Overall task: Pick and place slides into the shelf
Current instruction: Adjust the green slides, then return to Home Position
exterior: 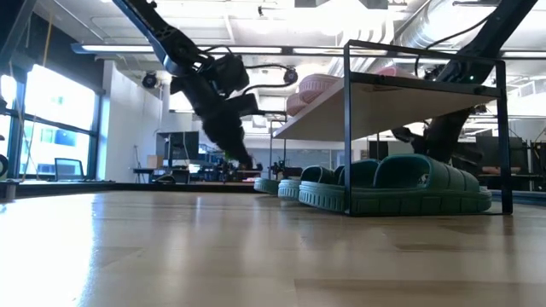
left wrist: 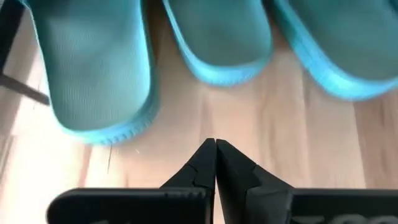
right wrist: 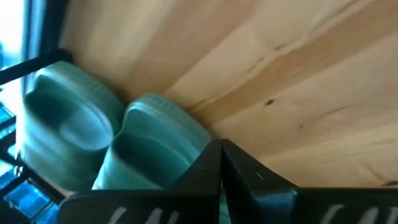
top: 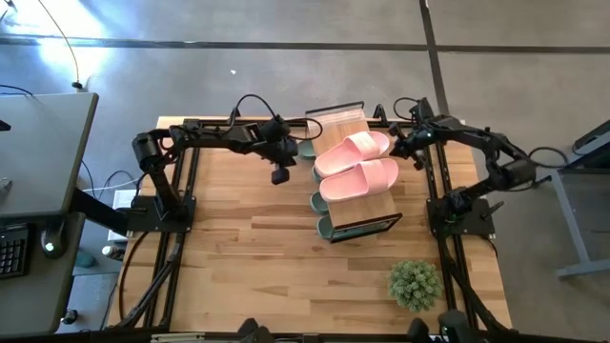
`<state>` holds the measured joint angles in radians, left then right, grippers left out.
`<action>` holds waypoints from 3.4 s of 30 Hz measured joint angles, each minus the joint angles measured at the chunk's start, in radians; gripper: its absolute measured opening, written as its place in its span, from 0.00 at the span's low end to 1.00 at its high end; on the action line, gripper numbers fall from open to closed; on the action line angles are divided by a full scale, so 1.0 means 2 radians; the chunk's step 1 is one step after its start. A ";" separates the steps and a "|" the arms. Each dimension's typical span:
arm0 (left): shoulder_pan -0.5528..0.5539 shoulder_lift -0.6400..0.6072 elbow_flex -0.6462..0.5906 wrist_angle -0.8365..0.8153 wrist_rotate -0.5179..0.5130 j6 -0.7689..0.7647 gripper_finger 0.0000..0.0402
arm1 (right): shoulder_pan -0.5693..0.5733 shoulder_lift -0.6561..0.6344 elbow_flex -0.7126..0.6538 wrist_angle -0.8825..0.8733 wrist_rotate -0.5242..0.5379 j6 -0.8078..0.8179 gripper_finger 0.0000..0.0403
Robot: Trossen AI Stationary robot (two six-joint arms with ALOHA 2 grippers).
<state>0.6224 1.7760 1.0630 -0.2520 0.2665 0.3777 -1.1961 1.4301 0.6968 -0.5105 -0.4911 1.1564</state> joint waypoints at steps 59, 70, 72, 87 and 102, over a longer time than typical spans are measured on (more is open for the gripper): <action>0.057 0.026 -0.042 0.077 0.018 -0.036 0.00 | 0.061 0.069 0.001 0.122 0.026 0.097 0.00; 0.075 0.026 -0.042 0.104 0.017 -0.022 0.00 | 0.048 0.049 0.001 0.119 0.040 0.077 0.00; 0.075 0.026 -0.042 0.106 0.020 -0.020 0.00 | 0.048 0.049 0.001 0.120 0.040 0.073 0.00; 0.075 0.026 -0.042 0.079 0.113 -0.019 0.00 | 0.060 -0.004 0.001 0.103 0.089 0.063 0.00; 0.075 0.026 -0.042 0.058 0.124 -0.036 0.00 | 0.060 -0.147 0.001 0.021 0.240 -0.042 0.00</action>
<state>0.7722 1.8286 0.9783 -0.1354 0.5152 0.3061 -1.0771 1.1363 0.6987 -0.4689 -0.0107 1.0732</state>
